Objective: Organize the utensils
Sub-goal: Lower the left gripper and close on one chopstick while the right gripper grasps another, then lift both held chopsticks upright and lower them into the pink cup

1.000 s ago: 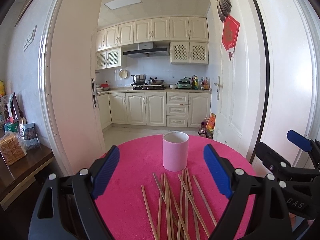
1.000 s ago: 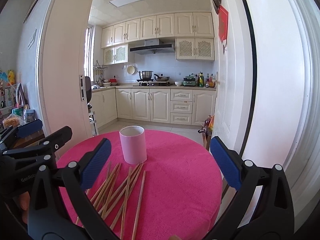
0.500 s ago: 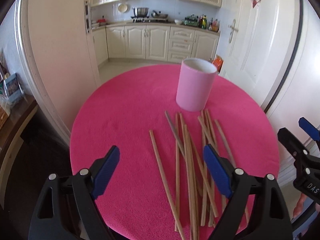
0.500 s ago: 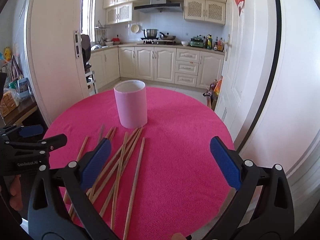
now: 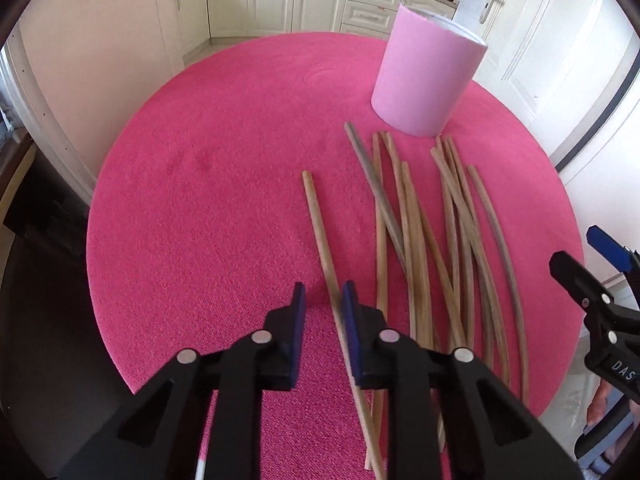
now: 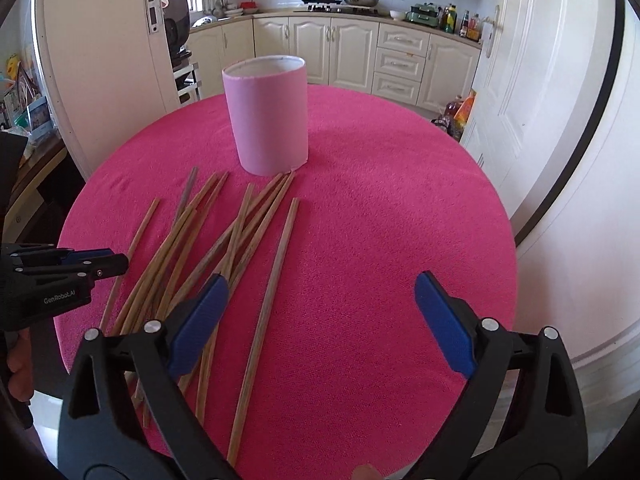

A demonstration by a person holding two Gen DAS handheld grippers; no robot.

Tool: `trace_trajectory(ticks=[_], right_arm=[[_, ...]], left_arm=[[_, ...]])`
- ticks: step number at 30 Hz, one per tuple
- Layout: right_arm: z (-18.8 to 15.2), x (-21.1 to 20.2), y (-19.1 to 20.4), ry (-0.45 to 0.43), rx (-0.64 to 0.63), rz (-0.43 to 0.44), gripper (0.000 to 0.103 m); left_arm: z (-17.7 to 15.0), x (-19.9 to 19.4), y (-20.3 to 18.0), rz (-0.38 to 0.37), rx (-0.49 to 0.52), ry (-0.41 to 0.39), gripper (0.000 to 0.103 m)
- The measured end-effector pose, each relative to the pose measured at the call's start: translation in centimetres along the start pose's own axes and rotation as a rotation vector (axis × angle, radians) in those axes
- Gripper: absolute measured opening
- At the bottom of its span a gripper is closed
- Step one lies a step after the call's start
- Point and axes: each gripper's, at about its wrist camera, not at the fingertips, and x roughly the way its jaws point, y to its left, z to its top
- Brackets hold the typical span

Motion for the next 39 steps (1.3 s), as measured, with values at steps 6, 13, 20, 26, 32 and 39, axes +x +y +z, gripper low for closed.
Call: trace_trajectory(ticks=[6,13,20,26,32,39], right_arm=[[0.3,1.9,0.2,0.115,0.001,0.087,0.051],[0.1,3.5,1.2,0.225,-0.017,0.150,0.032],[0.5,4.6,1.3,0.264,-0.025,0.159,0.013],[0.7,4.4,-0.2,0.248,0.028,0.199,0.006],[1.2,2.6,-1.4,0.177,0.065,0.242,0.006],[2.5,-0.7,-1.9,0.037,0.091,0.326,0.006]], left_arm=[[0.7,0.5,-0.6,0.033,0.007,0.018,0.008],[1.1,0.9,0.0,0.011,-0.008,0.017,0.007],[1.5,1.2,-0.2,0.018,0.007,0.023,0.007],[1.6,0.6,0.2,-0.001,-0.021,-0.013,0.006],[2.1,-2.4,-0.3,-0.022,-0.023,-0.137,0.006],[3.2,-6.9,-1.4,-0.104,-0.021,-0.339,0.006]])
